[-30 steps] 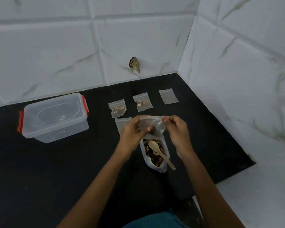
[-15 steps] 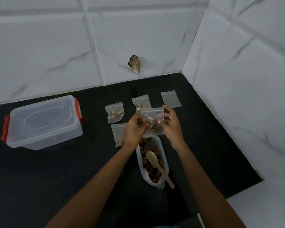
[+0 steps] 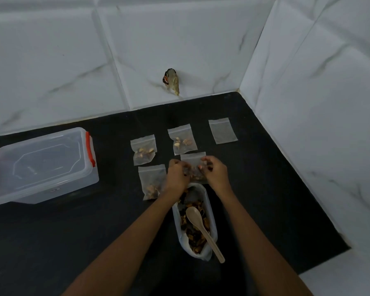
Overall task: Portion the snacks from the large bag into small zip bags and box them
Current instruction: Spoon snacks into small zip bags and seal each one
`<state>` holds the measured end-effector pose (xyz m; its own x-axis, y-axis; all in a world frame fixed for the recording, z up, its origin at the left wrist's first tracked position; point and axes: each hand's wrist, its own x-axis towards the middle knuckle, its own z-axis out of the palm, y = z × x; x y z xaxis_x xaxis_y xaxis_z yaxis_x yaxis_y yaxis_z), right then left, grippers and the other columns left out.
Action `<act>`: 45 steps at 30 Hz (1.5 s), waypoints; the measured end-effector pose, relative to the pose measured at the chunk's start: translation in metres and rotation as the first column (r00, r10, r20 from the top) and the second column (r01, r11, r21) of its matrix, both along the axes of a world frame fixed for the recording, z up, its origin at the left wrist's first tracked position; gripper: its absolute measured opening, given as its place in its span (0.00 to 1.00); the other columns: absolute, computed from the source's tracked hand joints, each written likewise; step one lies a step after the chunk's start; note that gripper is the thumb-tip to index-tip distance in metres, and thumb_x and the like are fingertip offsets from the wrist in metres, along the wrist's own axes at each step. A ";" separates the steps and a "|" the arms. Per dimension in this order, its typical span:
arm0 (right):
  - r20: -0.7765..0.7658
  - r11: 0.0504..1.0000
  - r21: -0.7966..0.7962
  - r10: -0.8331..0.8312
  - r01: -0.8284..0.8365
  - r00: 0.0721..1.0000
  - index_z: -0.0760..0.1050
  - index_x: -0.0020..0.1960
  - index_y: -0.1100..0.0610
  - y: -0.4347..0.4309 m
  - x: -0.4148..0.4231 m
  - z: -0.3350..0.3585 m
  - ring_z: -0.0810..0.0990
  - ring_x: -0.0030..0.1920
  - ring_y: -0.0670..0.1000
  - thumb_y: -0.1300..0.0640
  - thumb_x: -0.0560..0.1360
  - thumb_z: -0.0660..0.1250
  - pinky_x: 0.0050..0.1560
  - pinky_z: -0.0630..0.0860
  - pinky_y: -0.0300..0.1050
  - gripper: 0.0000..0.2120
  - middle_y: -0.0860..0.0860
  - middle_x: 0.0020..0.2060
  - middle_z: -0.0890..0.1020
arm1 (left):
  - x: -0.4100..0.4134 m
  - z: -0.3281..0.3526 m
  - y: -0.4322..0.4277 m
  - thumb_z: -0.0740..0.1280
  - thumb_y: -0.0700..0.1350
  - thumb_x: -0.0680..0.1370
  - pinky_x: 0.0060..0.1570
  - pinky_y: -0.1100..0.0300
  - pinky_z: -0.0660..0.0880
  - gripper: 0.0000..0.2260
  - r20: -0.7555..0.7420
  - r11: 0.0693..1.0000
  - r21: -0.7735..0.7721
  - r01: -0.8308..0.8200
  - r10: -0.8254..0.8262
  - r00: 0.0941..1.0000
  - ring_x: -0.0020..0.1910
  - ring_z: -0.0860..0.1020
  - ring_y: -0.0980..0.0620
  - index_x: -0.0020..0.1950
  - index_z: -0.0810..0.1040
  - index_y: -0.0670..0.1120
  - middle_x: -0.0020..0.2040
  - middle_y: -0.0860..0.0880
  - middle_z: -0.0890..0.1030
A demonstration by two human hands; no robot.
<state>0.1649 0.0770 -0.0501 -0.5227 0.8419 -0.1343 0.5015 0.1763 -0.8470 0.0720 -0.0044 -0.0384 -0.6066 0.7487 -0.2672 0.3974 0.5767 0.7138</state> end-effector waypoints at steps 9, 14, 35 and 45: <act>0.062 0.994 0.084 0.059 -0.064 0.996 0.75 0.58 0.63 0.004 0.000 0.000 0.77 0.54 0.54 0.65 0.74 0.66 0.54 0.75 0.45 0.13 0.58 0.54 0.76 | -0.003 0.000 0.006 0.67 0.39 0.75 0.63 0.56 0.68 0.14 -0.134 0.994 -0.103 0.033 -0.047 0.990 0.61 0.70 0.42 0.60 0.77 0.44 0.62 0.41 0.67; 0.016 0.996 0.077 -0.037 0.035 0.999 0.76 0.58 0.63 0.008 0.004 0.002 0.77 0.49 0.48 0.64 0.76 0.64 0.48 0.74 0.35 0.11 0.57 0.53 0.78 | -0.002 0.006 0.012 0.67 0.41 0.75 0.63 0.58 0.65 0.15 -0.172 0.998 -0.068 0.004 -0.015 0.985 0.64 0.67 0.44 0.62 0.76 0.44 0.65 0.43 0.67; 0.010 0.921 0.080 -0.383 0.381 0.924 0.75 0.56 0.57 0.131 -0.022 -0.007 0.74 0.57 0.52 0.61 0.73 0.68 0.58 0.75 0.50 0.12 0.54 0.57 0.74 | -0.013 0.003 0.154 0.63 0.38 0.77 0.52 0.59 0.73 0.12 0.046 0.975 0.053 -0.218 0.215 0.975 0.57 0.76 0.45 0.60 0.72 0.37 0.59 0.40 0.76; 0.133 0.930 0.085 -0.366 0.357 0.921 0.76 0.54 0.58 0.149 -0.030 -0.011 0.78 0.51 0.51 0.63 0.71 0.69 0.59 0.73 0.53 0.12 0.53 0.49 0.79 | -0.016 -0.010 0.183 0.63 0.36 0.76 0.56 0.54 0.74 0.11 0.038 0.971 0.046 -0.234 0.232 0.972 0.57 0.76 0.44 0.59 0.73 0.38 0.57 0.40 0.77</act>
<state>0.1347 0.2260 -0.0616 -0.1599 0.9784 -0.1306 0.6562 0.0065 -0.7546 0.0561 0.1790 -0.0481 -0.7577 0.6005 -0.2555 0.2328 0.6145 0.7538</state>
